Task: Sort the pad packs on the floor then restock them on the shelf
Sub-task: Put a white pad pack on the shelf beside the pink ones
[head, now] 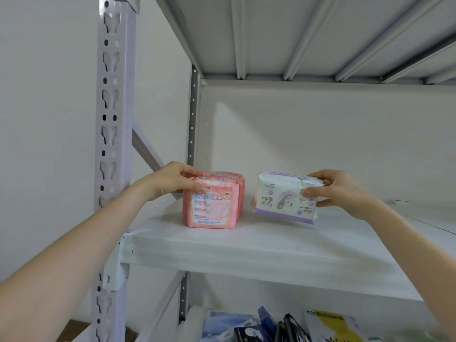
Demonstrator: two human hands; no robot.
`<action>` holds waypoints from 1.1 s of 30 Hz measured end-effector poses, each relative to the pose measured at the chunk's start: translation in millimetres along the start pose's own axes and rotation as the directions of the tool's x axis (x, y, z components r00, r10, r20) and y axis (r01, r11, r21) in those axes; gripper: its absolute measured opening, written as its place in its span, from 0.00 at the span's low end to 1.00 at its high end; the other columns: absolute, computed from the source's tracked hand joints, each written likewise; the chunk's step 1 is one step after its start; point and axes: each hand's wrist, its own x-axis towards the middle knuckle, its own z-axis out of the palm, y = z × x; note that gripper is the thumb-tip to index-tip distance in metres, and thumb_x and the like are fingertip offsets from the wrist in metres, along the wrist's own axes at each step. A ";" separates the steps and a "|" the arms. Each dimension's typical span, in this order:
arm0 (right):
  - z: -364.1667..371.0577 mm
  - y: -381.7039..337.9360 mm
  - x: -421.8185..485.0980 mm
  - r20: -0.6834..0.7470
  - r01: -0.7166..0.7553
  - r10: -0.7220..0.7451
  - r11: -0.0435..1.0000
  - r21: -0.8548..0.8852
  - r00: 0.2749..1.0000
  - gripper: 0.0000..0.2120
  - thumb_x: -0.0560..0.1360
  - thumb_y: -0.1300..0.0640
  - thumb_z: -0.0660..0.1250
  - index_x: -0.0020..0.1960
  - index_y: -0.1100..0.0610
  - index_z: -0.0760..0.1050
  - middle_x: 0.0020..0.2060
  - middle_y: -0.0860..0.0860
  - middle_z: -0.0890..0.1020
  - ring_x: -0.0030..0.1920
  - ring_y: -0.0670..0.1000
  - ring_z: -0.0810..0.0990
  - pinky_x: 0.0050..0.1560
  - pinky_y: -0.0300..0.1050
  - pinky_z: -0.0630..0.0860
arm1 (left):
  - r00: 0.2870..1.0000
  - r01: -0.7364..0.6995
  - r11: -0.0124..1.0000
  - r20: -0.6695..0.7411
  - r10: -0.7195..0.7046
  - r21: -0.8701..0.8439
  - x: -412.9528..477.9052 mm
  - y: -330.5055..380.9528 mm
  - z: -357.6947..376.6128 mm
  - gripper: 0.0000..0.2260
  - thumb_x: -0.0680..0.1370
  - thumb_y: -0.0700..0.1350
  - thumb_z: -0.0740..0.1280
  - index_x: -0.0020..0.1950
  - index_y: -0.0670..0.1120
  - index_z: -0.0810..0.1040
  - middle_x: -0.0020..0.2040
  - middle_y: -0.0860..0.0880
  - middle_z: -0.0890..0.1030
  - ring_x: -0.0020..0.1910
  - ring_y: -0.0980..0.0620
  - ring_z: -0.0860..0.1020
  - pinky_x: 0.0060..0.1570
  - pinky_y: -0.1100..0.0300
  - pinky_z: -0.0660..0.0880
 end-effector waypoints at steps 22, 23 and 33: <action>-19.3 5.8 76.2 0.176 -0.052 0.049 0.999 0.012 0.983 0.19 0.67 0.65 0.76 0.57 0.61 0.77 0.50 0.56 0.84 0.48 0.52 0.85 0.44 0.47 0.82 | 0.978 -0.127 0.924 0.200 0.057 0.360 102.6 91.0 55.0 0.39 0.66 0.58 0.77 0.73 0.47 0.69 0.63 0.54 0.77 0.63 0.56 0.74 0.61 0.64 0.66; -19.7 6.7 80.2 0.185 -0.055 0.051 0.998 0.018 0.981 0.20 0.67 0.65 0.76 0.57 0.61 0.77 0.51 0.56 0.84 0.48 0.53 0.85 0.43 0.46 0.82 | 0.975 -0.124 0.913 0.221 0.038 0.389 110.6 93.9 60.7 0.39 0.67 0.57 0.77 0.73 0.46 0.68 0.65 0.53 0.77 0.64 0.55 0.73 0.63 0.63 0.67; -24.7 34.1 129.3 0.213 -0.106 0.094 0.993 0.046 0.972 0.19 0.67 0.66 0.76 0.56 0.62 0.77 0.50 0.57 0.84 0.49 0.54 0.85 0.45 0.48 0.82 | 0.936 -0.112 0.890 0.347 -0.055 0.443 172.6 90.4 82.1 0.21 0.70 0.50 0.76 0.61 0.46 0.81 0.57 0.56 0.83 0.59 0.59 0.77 0.69 0.56 0.68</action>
